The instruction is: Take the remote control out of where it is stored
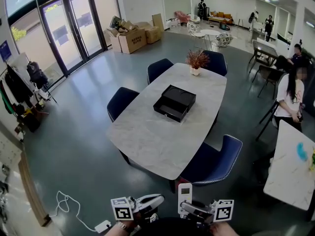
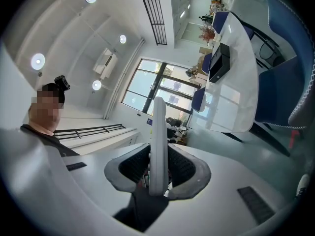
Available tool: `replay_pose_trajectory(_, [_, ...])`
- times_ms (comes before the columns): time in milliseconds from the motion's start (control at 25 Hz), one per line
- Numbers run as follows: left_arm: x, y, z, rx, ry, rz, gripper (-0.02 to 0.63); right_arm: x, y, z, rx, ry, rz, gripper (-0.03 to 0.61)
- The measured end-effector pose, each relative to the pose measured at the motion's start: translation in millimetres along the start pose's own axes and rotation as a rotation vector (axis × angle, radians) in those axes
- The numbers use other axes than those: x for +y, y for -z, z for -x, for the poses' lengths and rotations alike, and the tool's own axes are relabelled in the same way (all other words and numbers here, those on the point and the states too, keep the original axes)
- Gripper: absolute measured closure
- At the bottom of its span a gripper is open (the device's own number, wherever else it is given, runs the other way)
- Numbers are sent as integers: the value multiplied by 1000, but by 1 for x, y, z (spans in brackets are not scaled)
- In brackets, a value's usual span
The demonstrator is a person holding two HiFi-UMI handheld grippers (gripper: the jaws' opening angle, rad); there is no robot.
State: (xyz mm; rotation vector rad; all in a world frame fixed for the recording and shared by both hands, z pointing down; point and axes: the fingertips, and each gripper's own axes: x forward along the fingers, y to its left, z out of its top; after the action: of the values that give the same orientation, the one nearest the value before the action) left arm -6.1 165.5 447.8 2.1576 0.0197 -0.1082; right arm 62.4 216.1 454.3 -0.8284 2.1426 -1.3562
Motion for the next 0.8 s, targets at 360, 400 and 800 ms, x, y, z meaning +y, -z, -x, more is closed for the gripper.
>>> replay_pose_trajectory(360, [4, -3, -2, -4, 2, 13, 607, -3, -3, -1, -4, 0, 5, 460])
replay_pose_trajectory(400, [4, -2, -2, 2, 2, 8, 607, -2, -3, -1, -2, 1, 7, 460])
replay_pose_trajectory(800, [1, -2, -4, 14, 7, -7, 607, 0, -4, 0, -8, -4, 9, 460])
